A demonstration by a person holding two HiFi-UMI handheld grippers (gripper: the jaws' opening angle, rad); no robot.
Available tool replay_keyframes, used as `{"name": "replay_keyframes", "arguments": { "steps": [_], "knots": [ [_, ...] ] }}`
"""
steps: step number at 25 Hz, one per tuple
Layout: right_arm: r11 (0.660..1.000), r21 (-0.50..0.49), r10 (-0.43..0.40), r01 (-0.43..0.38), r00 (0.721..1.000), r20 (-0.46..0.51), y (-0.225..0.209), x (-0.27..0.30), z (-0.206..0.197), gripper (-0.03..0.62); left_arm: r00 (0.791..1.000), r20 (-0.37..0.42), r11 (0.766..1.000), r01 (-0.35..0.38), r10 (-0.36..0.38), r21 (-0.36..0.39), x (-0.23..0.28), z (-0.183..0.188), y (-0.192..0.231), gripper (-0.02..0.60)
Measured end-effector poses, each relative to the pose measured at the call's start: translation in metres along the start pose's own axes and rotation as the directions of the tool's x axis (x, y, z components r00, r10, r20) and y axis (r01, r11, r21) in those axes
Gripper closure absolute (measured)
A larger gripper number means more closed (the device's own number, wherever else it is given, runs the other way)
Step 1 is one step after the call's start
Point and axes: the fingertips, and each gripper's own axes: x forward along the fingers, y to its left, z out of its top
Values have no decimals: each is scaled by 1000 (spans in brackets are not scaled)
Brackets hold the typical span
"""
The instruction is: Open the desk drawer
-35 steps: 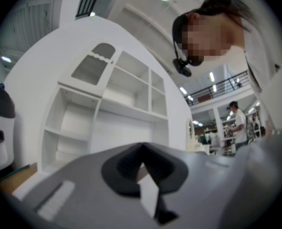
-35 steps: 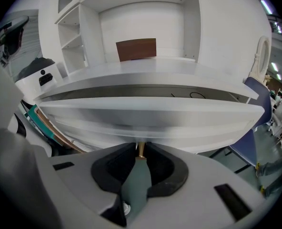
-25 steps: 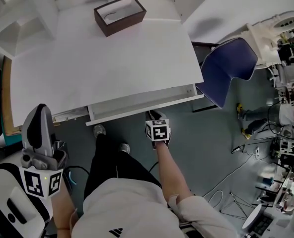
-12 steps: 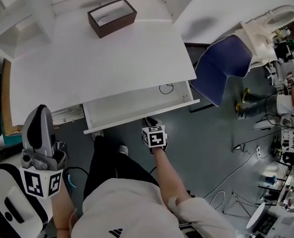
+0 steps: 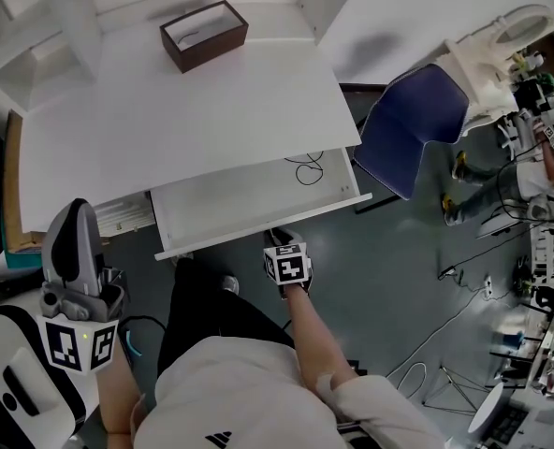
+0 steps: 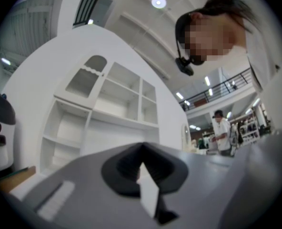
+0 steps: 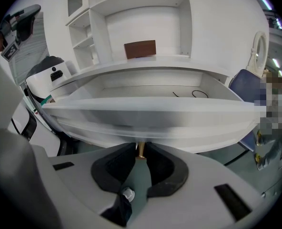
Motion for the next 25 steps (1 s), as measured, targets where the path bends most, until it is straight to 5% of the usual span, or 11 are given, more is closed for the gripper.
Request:
{"name": "replay_keyframes", "arguments": {
  "steps": [25],
  "knots": [
    [1000, -2, 13, -13, 1000, 12, 5, -27, -39, 522, 999, 31, 1000, -15, 15, 20, -34, 17, -32, 575]
  ]
}}
